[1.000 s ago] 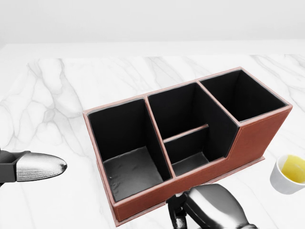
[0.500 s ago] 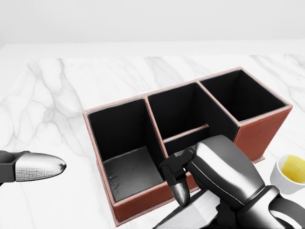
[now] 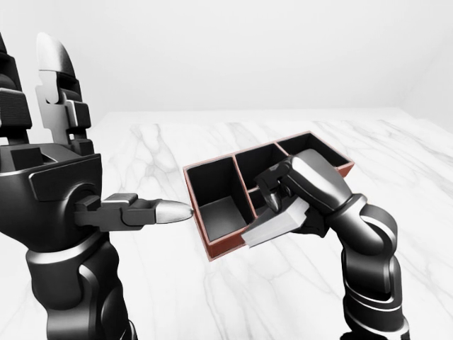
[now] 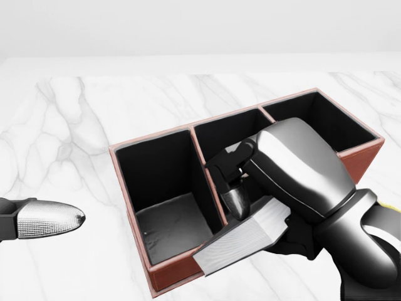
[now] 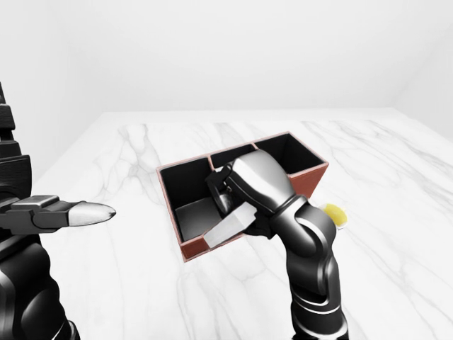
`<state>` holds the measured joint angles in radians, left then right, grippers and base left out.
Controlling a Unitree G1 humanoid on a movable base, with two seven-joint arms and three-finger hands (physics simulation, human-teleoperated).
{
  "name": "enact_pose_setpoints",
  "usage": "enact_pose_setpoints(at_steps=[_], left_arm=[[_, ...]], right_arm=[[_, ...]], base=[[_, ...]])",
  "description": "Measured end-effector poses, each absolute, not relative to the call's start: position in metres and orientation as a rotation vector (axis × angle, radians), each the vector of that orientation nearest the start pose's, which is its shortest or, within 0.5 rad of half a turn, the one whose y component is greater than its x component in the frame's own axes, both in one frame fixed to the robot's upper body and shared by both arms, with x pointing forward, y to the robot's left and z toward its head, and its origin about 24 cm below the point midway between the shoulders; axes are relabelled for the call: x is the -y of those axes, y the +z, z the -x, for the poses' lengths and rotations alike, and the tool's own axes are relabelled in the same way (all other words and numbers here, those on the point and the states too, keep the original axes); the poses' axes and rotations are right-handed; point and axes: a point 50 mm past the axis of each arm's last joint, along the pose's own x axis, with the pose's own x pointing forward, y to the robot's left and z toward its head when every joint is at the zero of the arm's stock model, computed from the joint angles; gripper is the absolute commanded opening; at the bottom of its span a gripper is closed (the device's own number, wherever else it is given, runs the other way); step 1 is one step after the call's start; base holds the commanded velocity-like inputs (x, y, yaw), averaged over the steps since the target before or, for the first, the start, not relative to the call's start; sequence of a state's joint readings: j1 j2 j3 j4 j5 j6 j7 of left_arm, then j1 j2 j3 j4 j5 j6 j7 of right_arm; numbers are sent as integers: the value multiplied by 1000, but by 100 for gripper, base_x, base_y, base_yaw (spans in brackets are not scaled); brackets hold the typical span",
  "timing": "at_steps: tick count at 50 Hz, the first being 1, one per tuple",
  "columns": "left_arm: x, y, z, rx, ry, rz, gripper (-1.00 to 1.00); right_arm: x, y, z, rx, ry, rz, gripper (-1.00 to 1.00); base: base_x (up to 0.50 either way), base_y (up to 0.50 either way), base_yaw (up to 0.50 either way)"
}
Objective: Pick up the book and place it in the front compartment of the caddy.
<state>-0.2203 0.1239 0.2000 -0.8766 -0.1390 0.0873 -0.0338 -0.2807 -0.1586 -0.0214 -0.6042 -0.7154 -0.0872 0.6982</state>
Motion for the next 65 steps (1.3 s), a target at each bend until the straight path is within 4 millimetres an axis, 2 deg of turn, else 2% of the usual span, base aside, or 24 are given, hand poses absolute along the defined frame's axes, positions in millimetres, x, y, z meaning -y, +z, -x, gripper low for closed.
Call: enact_pose_setpoints(at_steps=[14, 25, 36, 45, 65], left_arm=[[-172, 263, -183, 1020, -8, -55, 100], [-172, 264, -182, 1025, -8, -55, 100], [-173, 264, -181, 1030, -7, -54, 100], [-174, 265, -181, 1034, -5, -50, 100], [-175, 266, -180, 1041, -3, -44, 100]], right_arm=[[112, 239, -251, 675, 346, 1197, -100], [98, 249, -267, 679, 326, 1253, -100], [80, 253, -288, 669, 301, 1281, -100], [68, 251, -313, 641, 256, 1314, -100], [60, 251, -355, 616, 120, 1414, -100]], base=[[0, 0, 0], [0, 0, 0], [0, 0, 0], [0, 0, 0], [0, 0, 0]])
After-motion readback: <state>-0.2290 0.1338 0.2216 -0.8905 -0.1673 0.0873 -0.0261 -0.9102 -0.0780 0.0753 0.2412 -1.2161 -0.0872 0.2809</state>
